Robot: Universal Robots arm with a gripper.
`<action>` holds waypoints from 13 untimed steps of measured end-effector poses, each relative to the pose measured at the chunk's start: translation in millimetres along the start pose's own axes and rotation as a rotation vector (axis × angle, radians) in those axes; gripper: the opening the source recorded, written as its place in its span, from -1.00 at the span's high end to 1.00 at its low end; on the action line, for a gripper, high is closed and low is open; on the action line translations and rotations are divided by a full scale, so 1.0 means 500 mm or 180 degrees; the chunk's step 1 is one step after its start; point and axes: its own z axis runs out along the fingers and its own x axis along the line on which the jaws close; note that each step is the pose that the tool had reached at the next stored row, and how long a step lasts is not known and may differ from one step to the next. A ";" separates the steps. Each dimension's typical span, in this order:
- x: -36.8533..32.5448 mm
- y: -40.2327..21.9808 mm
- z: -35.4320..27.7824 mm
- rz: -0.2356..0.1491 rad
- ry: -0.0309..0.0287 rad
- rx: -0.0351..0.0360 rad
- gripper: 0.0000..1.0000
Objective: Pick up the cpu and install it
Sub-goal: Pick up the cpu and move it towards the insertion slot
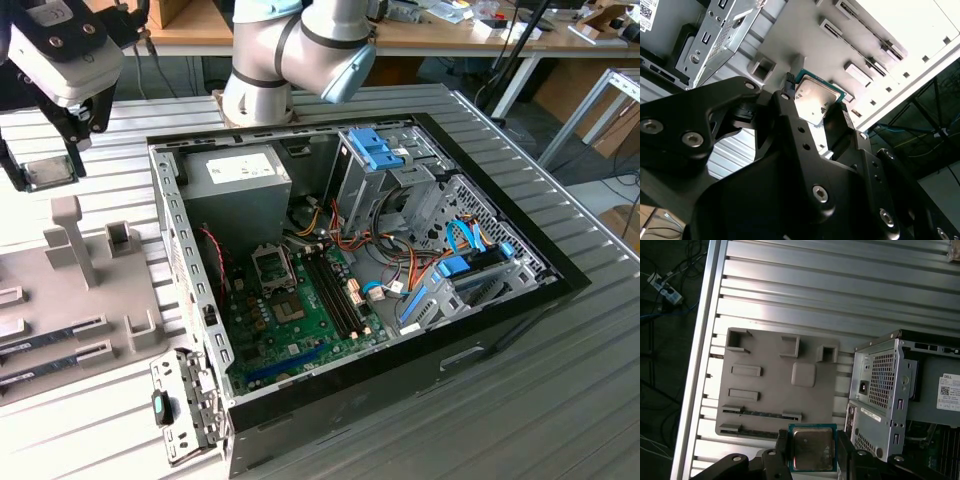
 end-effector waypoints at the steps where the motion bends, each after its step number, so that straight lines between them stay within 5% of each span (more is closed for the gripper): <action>1: -0.001 0.000 0.001 0.0000 0.0000 0.0000 0.05; 13: -0.009 -0.004 0.006 0.0000 0.0000 0.0000 0.05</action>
